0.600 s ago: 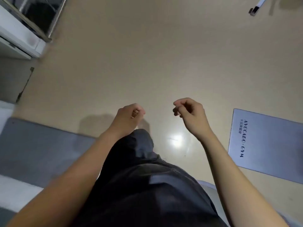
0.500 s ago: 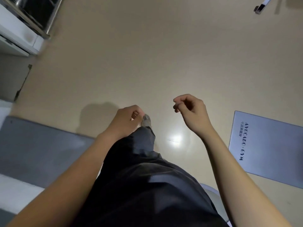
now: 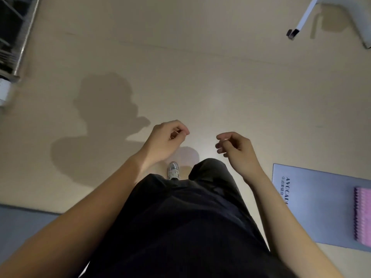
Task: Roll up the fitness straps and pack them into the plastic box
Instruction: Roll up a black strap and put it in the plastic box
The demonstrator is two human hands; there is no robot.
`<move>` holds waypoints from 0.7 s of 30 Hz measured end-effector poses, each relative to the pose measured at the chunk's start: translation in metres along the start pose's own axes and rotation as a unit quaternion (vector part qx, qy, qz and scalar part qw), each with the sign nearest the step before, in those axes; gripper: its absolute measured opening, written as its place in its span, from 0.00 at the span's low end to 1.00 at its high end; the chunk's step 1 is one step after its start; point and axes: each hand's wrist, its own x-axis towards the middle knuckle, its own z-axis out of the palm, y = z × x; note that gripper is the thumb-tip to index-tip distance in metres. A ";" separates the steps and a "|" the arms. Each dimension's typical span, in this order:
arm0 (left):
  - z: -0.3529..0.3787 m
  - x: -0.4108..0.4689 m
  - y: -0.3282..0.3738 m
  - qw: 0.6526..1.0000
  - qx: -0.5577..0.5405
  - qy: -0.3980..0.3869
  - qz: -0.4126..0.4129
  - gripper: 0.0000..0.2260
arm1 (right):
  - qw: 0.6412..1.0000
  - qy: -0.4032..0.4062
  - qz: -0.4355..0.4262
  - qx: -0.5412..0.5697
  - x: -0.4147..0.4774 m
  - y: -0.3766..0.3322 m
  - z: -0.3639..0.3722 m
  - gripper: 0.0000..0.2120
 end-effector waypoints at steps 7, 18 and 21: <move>-0.035 0.214 0.084 0.997 -0.060 0.051 0.009 0.09 | 0.998 0.039 0.053 0.016 0.153 -0.045 -0.058 0.10; -0.084 0.462 0.148 0.996 0.081 -0.001 -0.026 0.07 | 0.997 -0.007 -0.054 -0.045 0.471 -0.218 -0.183 0.09; -0.099 0.516 0.156 0.995 0.080 -0.013 -0.060 0.06 | 0.995 -0.019 -0.082 -0.057 0.548 -0.272 -0.198 0.09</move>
